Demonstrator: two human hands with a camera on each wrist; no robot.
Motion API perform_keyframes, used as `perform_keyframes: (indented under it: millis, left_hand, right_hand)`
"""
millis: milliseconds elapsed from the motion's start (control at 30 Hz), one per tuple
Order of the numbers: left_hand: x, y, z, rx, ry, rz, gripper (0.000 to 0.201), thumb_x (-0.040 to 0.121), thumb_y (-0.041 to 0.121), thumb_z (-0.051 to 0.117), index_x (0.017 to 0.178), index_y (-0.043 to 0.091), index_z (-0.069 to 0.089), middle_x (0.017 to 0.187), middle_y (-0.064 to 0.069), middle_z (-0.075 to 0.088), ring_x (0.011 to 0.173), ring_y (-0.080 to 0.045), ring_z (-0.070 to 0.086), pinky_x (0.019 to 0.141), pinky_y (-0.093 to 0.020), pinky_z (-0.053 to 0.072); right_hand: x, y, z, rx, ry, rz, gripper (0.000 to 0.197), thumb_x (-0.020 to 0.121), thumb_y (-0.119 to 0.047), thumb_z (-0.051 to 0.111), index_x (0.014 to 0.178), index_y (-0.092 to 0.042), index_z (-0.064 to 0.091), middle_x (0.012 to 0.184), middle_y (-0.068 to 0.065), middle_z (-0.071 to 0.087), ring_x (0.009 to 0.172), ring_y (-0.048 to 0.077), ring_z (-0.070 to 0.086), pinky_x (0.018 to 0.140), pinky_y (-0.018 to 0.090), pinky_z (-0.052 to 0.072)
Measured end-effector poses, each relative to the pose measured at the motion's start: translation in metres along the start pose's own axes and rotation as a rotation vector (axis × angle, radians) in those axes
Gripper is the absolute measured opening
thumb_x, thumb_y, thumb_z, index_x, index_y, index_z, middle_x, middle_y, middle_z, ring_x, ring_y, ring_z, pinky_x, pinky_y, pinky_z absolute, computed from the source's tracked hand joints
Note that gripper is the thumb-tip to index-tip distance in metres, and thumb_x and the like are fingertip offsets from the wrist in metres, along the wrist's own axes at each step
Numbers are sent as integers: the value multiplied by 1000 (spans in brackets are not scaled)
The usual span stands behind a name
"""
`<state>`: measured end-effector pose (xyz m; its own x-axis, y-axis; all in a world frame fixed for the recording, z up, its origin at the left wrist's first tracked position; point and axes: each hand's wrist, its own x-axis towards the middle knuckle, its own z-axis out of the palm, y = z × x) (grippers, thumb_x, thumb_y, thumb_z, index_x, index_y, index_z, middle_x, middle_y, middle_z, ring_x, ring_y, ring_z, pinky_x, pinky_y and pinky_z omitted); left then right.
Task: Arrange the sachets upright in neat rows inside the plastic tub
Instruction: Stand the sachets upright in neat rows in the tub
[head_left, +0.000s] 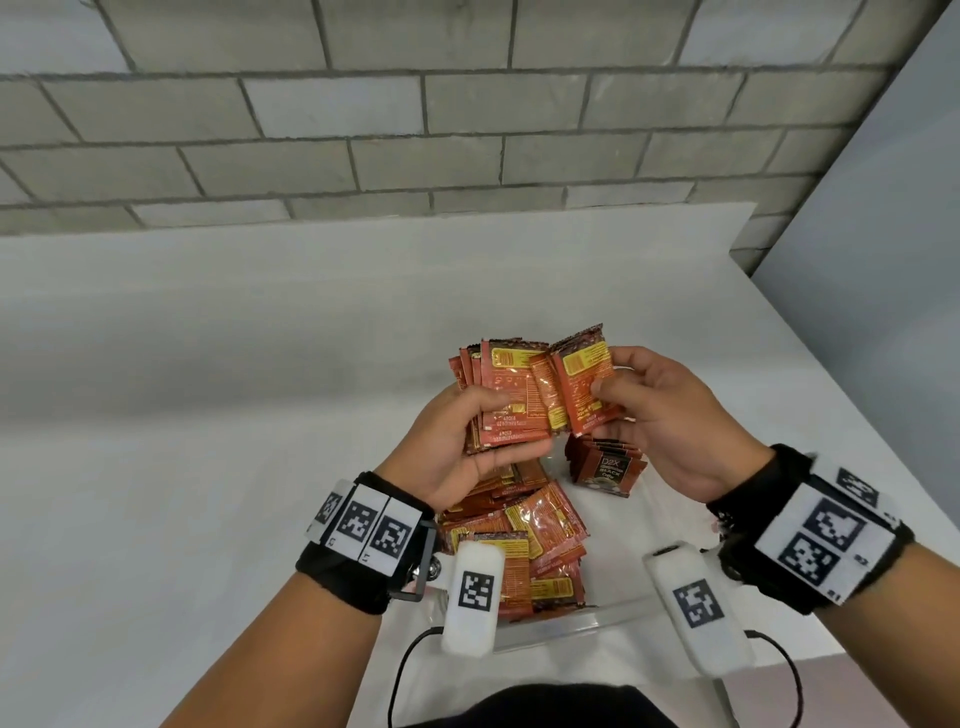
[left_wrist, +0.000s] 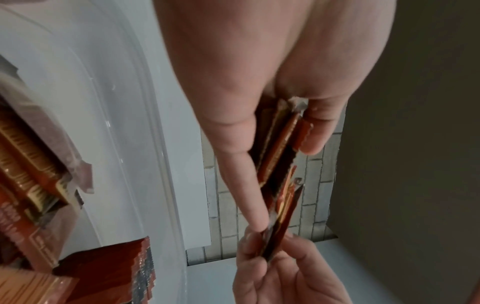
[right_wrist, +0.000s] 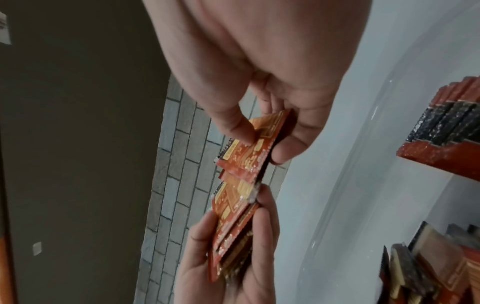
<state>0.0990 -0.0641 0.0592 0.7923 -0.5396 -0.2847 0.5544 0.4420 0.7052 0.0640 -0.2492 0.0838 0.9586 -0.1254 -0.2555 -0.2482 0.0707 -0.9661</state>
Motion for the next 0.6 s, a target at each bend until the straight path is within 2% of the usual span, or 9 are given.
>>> perform_keyframes:
  millis: [67, 167, 300, 367, 467, 533, 600]
  left_hand:
    - [-1, -1, 0, 69, -5, 14, 31, 73, 8, 60, 104, 7, 61, 99, -13, 73, 90, -30, 70, 75, -40, 59]
    - [-3, -2, -1, 170, -4, 30, 25, 81, 4, 59, 105, 12, 63, 98, -11, 74, 85, -27, 72, 68, -31, 60]
    - [-3, -2, -1, 247, -17, 28, 35, 74, 11, 65, 109, 14, 63, 102, -12, 73, 85, -26, 72, 60, -24, 59]
    - [-3, -1, -1, 203, -28, 18, 33, 77, 11, 63, 110, 12, 63, 104, -15, 72, 87, -29, 72, 64, -28, 60]
    - [-4, 1, -3, 41, -9, -30, 29, 86, 2, 52, 114, 5, 56, 108, -21, 69, 95, -37, 68, 75, -42, 60]
    - [-3, 2, -4, 77, 14, -13, 26, 90, -3, 49, 112, 6, 58, 108, -16, 70, 98, -34, 68, 77, -44, 59]
    - [-4, 0, -4, 177, 18, 14, 25, 87, -1, 56, 108, 11, 61, 106, -9, 72, 98, -26, 69, 75, -39, 60]
  right_hand:
    - [0, -1, -1, 38, -8, 25, 16, 94, -2, 49, 101, -12, 59, 83, 0, 70, 71, 10, 65, 60, 24, 53]
    - [0, -1, 1, 46, -17, 55, 14, 94, -4, 48, 94, -13, 59, 86, 1, 70, 76, 11, 64, 67, 28, 51]
    - [2, 1, 5, 18, -24, 39, 14, 93, -3, 51, 102, -11, 58, 94, 6, 69, 81, 16, 64, 73, 31, 51]
    - [2, 1, 5, 26, -24, 29, 18, 93, -2, 50, 106, -10, 58, 93, 5, 69, 79, 15, 65, 73, 32, 52]
    - [3, -1, 3, 37, -31, 32, 22, 94, 0, 46, 106, -11, 60, 90, 3, 70, 77, 13, 65, 70, 29, 53]
    - [3, -3, 3, 54, -65, 55, 24, 94, 0, 44, 106, -11, 62, 92, 3, 70, 79, 14, 65, 68, 27, 54]
    - [2, -2, 4, 55, -104, 92, 25, 95, -1, 44, 109, -11, 62, 97, 4, 71, 85, 16, 67, 70, 28, 55]
